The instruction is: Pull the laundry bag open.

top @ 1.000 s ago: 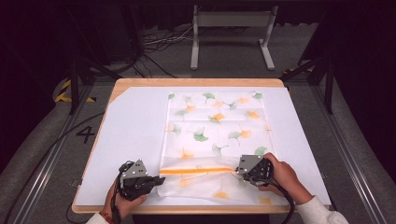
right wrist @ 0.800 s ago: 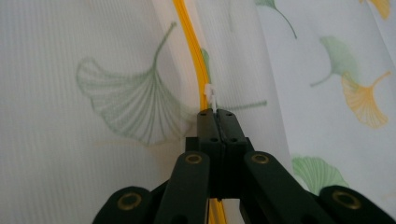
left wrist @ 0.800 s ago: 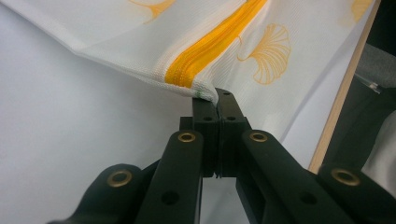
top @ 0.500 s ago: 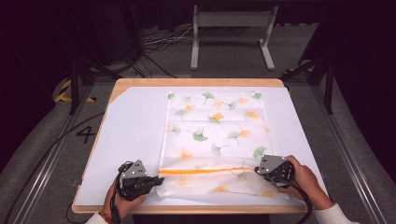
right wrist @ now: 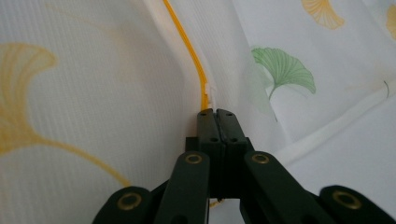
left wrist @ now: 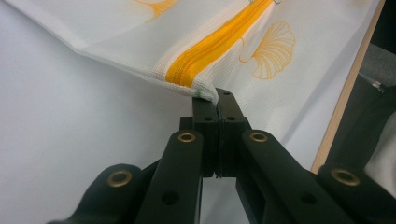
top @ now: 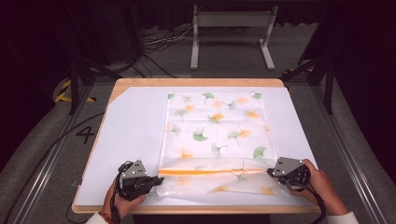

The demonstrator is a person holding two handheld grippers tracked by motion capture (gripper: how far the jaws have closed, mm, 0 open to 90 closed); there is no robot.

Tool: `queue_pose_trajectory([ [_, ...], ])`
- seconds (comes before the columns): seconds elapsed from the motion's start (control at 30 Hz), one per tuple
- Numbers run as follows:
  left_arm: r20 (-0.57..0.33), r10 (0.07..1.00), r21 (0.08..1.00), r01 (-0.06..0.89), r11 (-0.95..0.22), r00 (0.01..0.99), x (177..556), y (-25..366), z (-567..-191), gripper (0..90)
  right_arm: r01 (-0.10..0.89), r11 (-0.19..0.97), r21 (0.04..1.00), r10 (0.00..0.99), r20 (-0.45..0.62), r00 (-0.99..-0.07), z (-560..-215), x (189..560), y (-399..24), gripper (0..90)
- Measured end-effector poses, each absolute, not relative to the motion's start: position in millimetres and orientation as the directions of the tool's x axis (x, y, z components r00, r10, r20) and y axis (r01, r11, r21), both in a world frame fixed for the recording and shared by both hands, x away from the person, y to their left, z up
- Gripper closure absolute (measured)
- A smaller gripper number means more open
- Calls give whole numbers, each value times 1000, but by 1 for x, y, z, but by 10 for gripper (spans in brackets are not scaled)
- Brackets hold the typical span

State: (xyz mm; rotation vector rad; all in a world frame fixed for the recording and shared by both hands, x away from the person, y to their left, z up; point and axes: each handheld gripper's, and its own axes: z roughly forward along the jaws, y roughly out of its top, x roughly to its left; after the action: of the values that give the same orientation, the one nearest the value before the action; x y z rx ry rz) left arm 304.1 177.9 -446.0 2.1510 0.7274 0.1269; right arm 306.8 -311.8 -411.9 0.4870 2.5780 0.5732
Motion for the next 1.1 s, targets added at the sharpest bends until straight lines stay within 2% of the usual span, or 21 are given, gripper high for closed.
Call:
queue_pose_trajectory([
  [0.4,-148,543,748,453,-485,826,304,179,-446,888,253,841,478,443,-340,-830,-414,302,-331,900],
  [1.1,-163,524,766,442,-467,836,302,180,-446,884,273,830,486,464,-331,-822,-417,302,-340,900],
])
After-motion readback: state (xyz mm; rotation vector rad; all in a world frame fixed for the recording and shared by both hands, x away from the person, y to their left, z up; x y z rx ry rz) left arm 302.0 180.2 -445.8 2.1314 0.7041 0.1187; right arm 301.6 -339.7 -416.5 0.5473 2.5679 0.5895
